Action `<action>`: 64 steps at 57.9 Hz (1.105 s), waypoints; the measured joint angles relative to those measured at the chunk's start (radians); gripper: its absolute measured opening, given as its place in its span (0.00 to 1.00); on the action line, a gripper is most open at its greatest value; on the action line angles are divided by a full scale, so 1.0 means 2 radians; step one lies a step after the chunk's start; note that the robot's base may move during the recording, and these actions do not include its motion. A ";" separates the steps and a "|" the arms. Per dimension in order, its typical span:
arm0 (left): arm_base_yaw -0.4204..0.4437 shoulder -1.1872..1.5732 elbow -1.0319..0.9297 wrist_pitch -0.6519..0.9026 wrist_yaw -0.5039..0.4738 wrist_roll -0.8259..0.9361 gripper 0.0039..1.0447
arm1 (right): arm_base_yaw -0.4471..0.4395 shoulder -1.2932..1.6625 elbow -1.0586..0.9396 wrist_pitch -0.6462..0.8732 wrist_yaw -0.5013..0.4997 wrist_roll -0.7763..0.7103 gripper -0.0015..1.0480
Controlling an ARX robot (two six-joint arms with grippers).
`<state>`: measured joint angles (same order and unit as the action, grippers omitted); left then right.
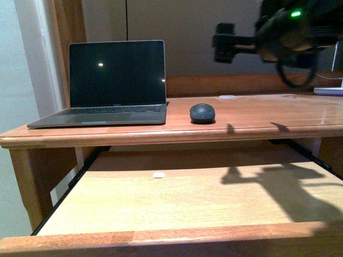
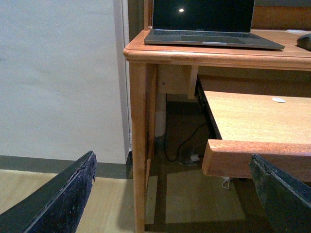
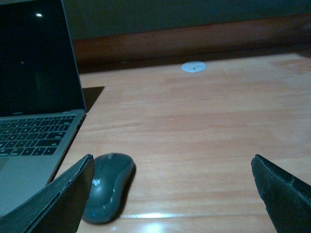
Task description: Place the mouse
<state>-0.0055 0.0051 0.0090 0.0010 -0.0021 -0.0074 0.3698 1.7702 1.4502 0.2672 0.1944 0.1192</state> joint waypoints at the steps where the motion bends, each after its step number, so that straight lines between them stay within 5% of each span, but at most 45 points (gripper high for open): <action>1: 0.000 0.000 0.000 0.000 0.000 0.000 0.93 | -0.011 -0.026 -0.040 0.019 -0.021 0.002 0.93; 20: 0.000 0.000 0.000 0.000 0.000 0.000 0.93 | -0.131 -0.261 -0.402 0.159 -0.302 0.015 0.93; 38: 0.000 0.000 0.000 0.000 0.000 0.000 0.93 | -0.262 -0.347 -0.575 0.167 -0.536 0.000 0.93; 45: 0.000 0.000 0.000 0.000 0.000 0.000 0.93 | -0.266 -0.348 -0.614 0.147 -0.555 -0.048 0.93; 64: 0.000 0.000 0.000 0.000 0.000 0.000 0.93 | -0.163 -0.274 -0.619 0.225 -0.444 -0.066 0.93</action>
<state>-0.0055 0.0051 0.0090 0.0010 -0.0021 -0.0074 0.0433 1.2232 0.2123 0.7170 -0.6930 -0.0132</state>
